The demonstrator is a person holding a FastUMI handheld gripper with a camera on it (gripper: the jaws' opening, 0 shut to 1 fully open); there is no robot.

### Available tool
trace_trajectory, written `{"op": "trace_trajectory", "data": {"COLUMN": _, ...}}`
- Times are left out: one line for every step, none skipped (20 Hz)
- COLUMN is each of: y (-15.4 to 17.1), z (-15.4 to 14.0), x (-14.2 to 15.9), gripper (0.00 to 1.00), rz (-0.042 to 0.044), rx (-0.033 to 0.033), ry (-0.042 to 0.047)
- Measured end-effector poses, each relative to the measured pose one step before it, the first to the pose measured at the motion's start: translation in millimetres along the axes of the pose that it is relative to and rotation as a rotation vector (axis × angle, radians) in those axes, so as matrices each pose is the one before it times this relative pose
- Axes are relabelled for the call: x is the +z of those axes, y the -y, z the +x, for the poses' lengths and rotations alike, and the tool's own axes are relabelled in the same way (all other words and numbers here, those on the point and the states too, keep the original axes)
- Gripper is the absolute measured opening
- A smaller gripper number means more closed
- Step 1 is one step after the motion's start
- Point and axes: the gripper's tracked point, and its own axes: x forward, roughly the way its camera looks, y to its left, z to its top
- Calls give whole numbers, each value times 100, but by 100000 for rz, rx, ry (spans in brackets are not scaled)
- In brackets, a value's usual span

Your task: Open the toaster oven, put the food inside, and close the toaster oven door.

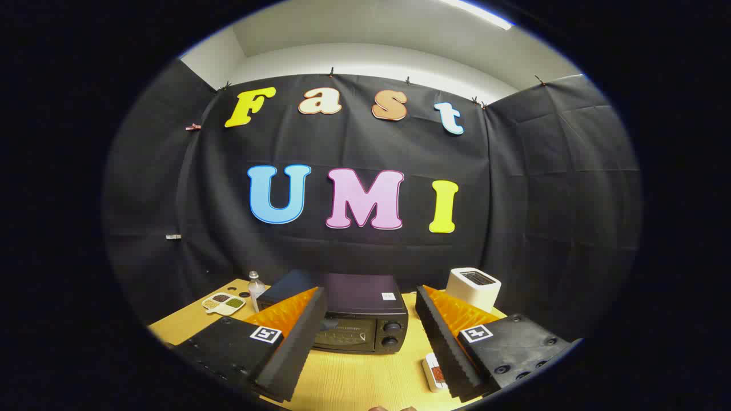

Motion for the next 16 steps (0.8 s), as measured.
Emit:
{"op": "trace_trajectory", "data": {"y": 57, "z": -53, "x": -129, "gripper": 97, "rz": -55, "rx": -123, "ry": -275}}
{"op": "trace_trajectory", "data": {"y": 99, "z": -82, "x": -186, "gripper": 97, "rz": -119, "rx": 16, "ry": -260}}
{"op": "trace_trajectory", "data": {"y": 71, "z": -22, "x": -158, "gripper": 97, "rz": -159, "rx": 86, "ry": -335}}
{"op": "trace_trajectory", "data": {"y": 71, "z": 29, "x": -251, "gripper": 97, "rz": -121, "rx": 76, "ry": -618}}
{"op": "trace_trajectory", "data": {"y": 6, "z": 25, "x": -292, "gripper": 97, "rz": -33, "rx": 89, "ry": -1277}}
{"op": "trace_trajectory", "data": {"y": -101, "z": -24, "x": -300, "gripper": 97, "rz": 65, "rx": 297, "ry": -860}}
{"op": "trace_trajectory", "data": {"y": -66, "z": 10, "x": -198, "gripper": 97, "rz": 97, "rx": 31, "ry": -450}}
{"op": "trace_trajectory", "data": {"y": -15, "z": -16, "x": -39, "gripper": 97, "rz": 27, "rx": 2, "ry": -211}}
{"op": "trace_trajectory", "data": {"y": -92, "z": 32, "x": -38, "gripper": 97, "rz": -88, "rx": 224, "ry": -267}}
{"op": "trace_trajectory", "data": {"y": -164, "z": 72, "x": -168, "gripper": 97, "rz": -265, "rx": 261, "ry": -255}}
{"op": "trace_trajectory", "data": {"y": -134, "z": -60, "x": -7, "gripper": 97, "rz": -367, "rx": 136, "ry": -45}}
{"op": "trace_trajectory", "data": {"y": -138, "z": -50, "x": 9, "gripper": 97, "rz": -205, "rx": 233, "ry": 47}}
{"op": "trace_trajectory", "data": {"y": -142, "z": 46, "x": 63, "gripper": 97, "rz": -52, "rx": 256, "ry": 50}}
{"op": "trace_trajectory", "data": {"y": -162, "z": 76, "x": -67, "gripper": 97, "rz": 21, "rx": 259, "ry": 40}}
{"op": "trace_trajectory", "data": {"y": -208, "z": 50, "x": 36, "gripper": 97, "rz": 195, "rx": 337, "ry": 67}}
{"op": "trace_trajectory", "data": {"y": -191, "z": 95, "x": -1, "gripper": 97, "rz": 79, "rx": 306, "ry": 82}}
